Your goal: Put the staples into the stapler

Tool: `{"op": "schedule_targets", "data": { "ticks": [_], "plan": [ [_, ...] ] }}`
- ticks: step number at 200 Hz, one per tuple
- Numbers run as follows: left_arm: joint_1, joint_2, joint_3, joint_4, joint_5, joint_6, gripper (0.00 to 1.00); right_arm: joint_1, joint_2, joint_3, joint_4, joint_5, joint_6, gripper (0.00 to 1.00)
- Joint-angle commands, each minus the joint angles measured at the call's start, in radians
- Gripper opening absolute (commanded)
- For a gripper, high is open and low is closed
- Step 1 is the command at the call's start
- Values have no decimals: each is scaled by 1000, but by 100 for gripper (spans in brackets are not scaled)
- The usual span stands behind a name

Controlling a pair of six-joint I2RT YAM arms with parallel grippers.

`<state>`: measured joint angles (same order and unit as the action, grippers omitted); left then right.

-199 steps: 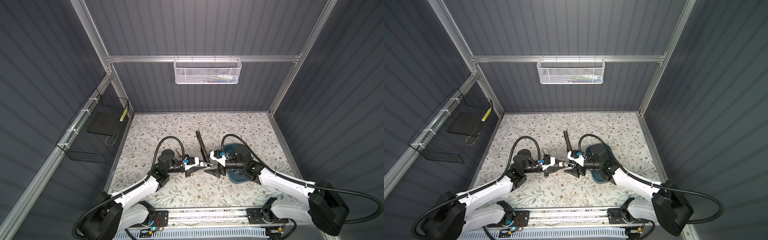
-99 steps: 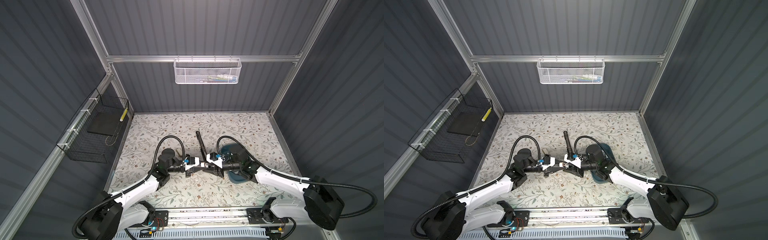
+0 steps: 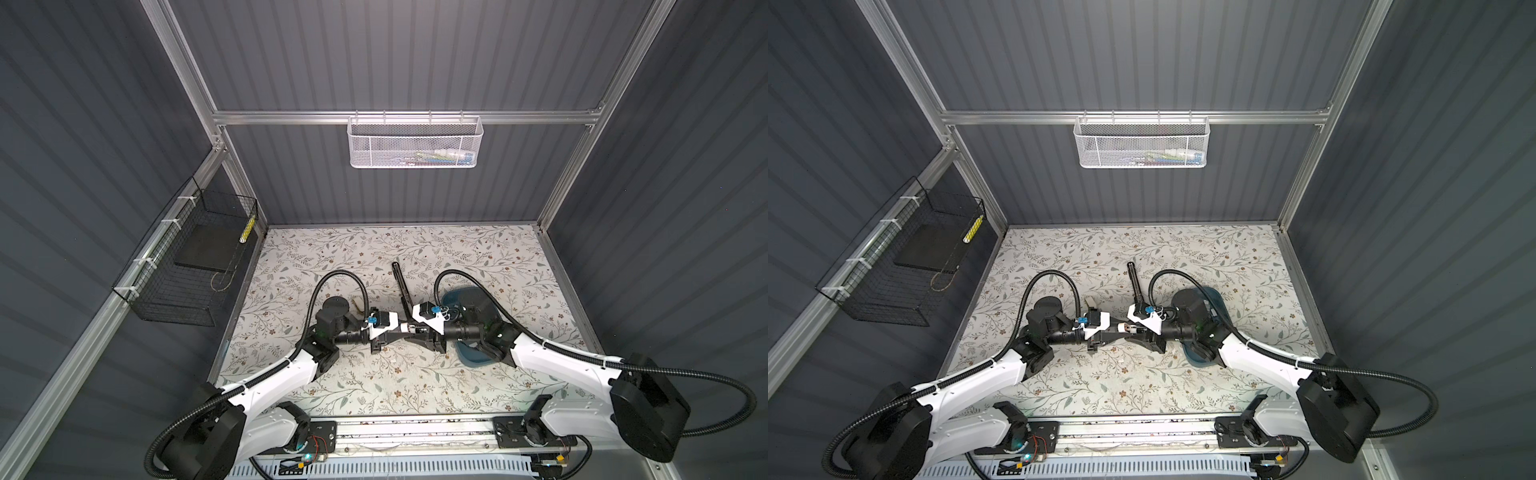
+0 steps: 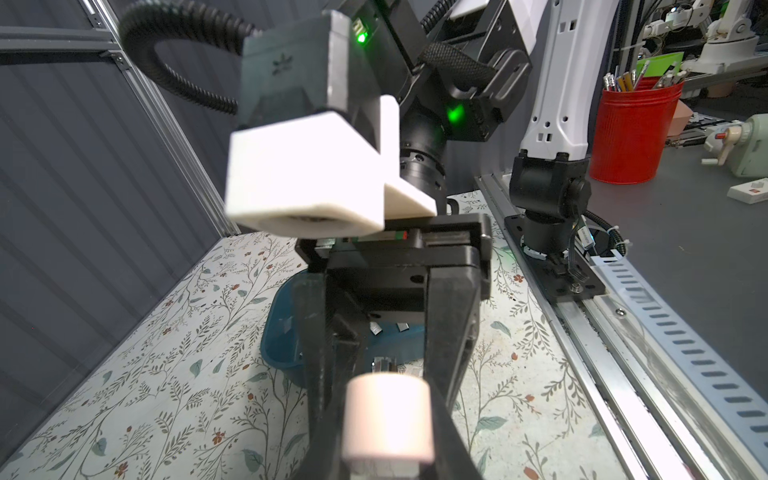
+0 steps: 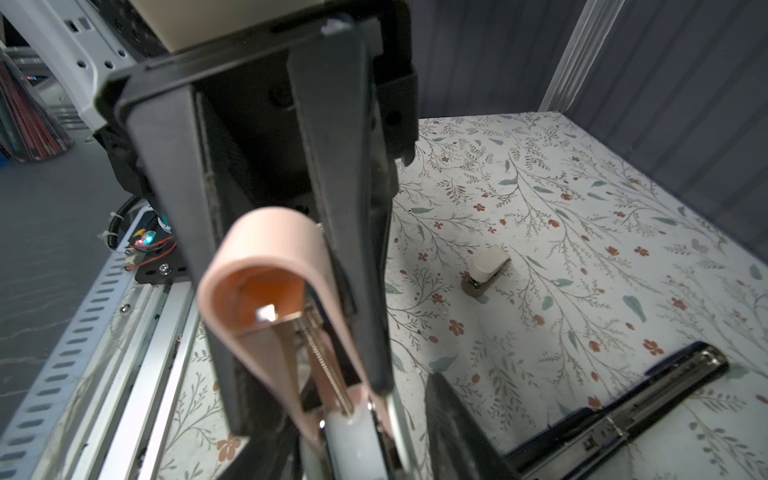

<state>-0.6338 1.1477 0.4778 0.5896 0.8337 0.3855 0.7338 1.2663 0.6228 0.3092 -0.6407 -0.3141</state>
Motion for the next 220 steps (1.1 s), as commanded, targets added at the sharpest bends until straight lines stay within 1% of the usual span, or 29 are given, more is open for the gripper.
{"op": "schedule_targets", "data": {
  "ticks": [1,7,11,20,33,40,48,55,61,66,71,76,86,108,119,135,144,157,174,188,207,220],
  "plan": [
    [1,-10,28,12,-5,3,0,0,-5,-2,28,7,11,38],
    [0,-12,26,21,-25,-11,0,0,-2,3,27,9,13,34],
    [0,-13,21,31,-46,-23,7,-1,-1,5,27,12,16,31],
    [0,-21,2,74,-113,-70,26,-1,1,8,27,24,24,25],
    [0,-42,-44,156,-198,-108,34,-1,6,14,27,51,41,15],
    [0,-55,-69,203,-245,-130,40,0,7,17,32,74,58,10],
    [0,-68,-98,258,-312,-165,50,0,9,19,39,107,84,6],
    [0,-81,-117,294,-378,-196,64,0,10,22,47,144,114,4],
    [1,-97,-132,315,-437,-218,74,-1,10,25,54,193,147,2],
    [0,-107,-144,326,-483,-230,80,0,10,28,58,242,183,0],
    [1,-118,-154,336,-546,-240,84,-2,11,34,59,288,221,0],
    [0,-130,-164,344,-597,-247,88,-3,12,39,56,374,260,0],
    [1,-154,-191,363,-701,-261,99,-11,13,56,35,488,345,0],
    [1,-183,-253,440,-964,-305,100,-37,36,129,-78,589,477,0],
    [0,-191,-284,481,-1073,-320,100,-38,61,184,-157,641,531,0],
    [0,-200,-317,522,-1213,-343,100,-38,110,272,-288,641,591,0],
    [0,-209,-324,525,-1283,-358,100,-32,147,320,-350,625,602,0],
    [1,-222,-325,500,-1360,-375,100,-2,183,353,-376,622,596,0],
    [0,-236,-314,452,-1449,-405,100,64,228,387,-405,708,609,0],
    [1,-234,-298,411,-1518,-440,100,101,277,433,-451,733,647,0],
    [0,-229,-270,343,-1574,-463,100,131,371,503,-530,764,723,0],
    [0,-226,-257,307,-1599,-474,100,147,447,555,-584,768,753,0]
  ]
}}
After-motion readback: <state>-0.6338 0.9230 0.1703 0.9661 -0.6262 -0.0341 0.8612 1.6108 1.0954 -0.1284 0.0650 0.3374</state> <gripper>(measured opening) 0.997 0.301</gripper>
